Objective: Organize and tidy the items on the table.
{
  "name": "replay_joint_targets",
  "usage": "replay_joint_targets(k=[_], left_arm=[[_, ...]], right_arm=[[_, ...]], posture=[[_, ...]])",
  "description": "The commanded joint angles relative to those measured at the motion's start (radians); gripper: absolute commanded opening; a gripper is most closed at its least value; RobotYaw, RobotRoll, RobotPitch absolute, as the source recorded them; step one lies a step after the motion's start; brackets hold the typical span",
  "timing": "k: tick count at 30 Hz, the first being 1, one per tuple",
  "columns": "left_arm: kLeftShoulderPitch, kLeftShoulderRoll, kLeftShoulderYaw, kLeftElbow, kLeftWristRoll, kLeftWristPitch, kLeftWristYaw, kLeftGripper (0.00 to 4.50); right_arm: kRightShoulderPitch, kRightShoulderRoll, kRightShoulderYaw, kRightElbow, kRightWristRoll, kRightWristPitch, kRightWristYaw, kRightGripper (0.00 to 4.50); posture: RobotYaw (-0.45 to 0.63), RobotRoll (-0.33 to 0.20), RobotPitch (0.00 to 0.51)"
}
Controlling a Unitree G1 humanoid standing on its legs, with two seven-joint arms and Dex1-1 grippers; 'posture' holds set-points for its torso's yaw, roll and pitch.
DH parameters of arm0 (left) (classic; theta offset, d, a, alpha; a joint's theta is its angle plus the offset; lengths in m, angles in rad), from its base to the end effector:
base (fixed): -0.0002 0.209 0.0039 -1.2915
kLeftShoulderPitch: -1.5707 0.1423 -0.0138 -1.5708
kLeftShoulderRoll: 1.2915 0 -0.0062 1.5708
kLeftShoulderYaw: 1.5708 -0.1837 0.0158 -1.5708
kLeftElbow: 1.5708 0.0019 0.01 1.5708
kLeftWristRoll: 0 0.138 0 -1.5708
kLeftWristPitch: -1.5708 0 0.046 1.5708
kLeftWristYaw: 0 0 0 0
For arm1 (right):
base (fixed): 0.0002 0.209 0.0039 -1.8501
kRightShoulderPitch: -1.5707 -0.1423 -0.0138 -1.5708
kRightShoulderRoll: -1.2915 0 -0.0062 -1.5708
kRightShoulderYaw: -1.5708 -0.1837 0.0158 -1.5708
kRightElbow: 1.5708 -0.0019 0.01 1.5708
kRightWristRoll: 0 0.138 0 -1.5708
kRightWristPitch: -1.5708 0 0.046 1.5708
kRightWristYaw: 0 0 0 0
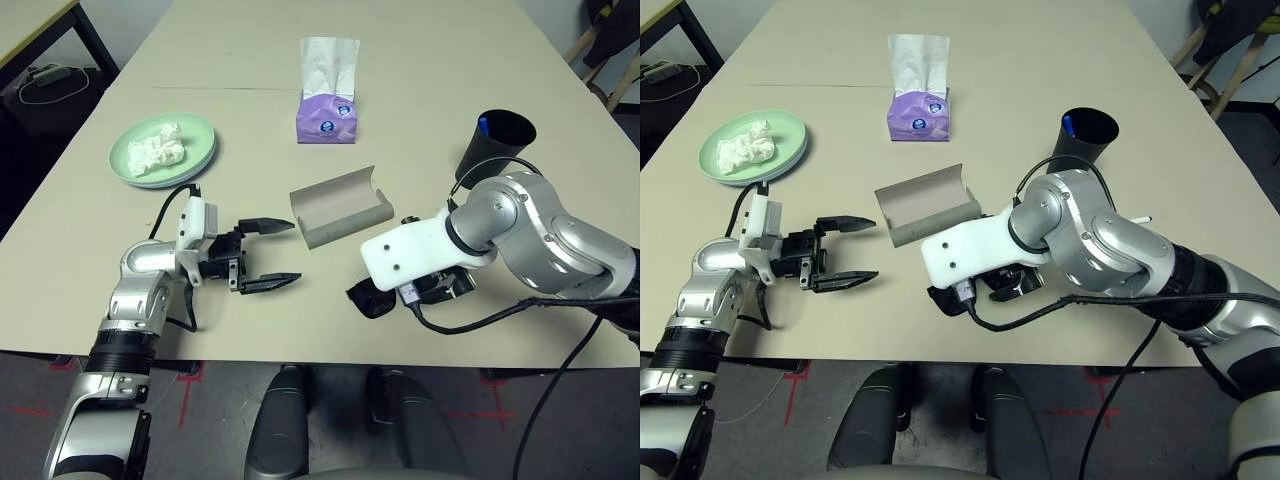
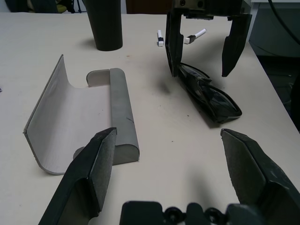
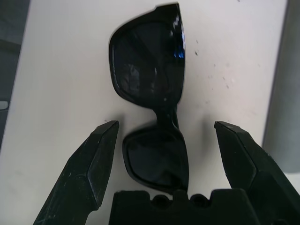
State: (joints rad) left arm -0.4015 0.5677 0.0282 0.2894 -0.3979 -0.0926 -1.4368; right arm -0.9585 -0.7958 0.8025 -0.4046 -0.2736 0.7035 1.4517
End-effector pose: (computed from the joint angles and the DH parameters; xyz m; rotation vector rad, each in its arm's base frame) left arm 0.2732 0.2576 0.1289 0.2922 -0.0922 -1.3548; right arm 0.2527 -0.1064 0.2348 -1.4484 0.5300 1.4071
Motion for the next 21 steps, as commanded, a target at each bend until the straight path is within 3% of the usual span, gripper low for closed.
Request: replay_joint_targets(k=[1, 21], left_arm=[[0.017, 0.004, -0.012, -0.02, -0.002, -0.005, -0.002, 4.48], [0.023, 0.003, -0.014, -0.032, -0.004, -0.009, 0.006, 4.48]], right_arm=[[0.006, 0.008, 0.01, 0.012, -0.024, 0.003, 0.014, 4.5], [0.014, 0.058, 0.006, 0.063, -0.071, -0.008, 0.042, 4.5]], posture=[[0.18, 0.0, 0.198], [0.19, 0.0, 0.196]])
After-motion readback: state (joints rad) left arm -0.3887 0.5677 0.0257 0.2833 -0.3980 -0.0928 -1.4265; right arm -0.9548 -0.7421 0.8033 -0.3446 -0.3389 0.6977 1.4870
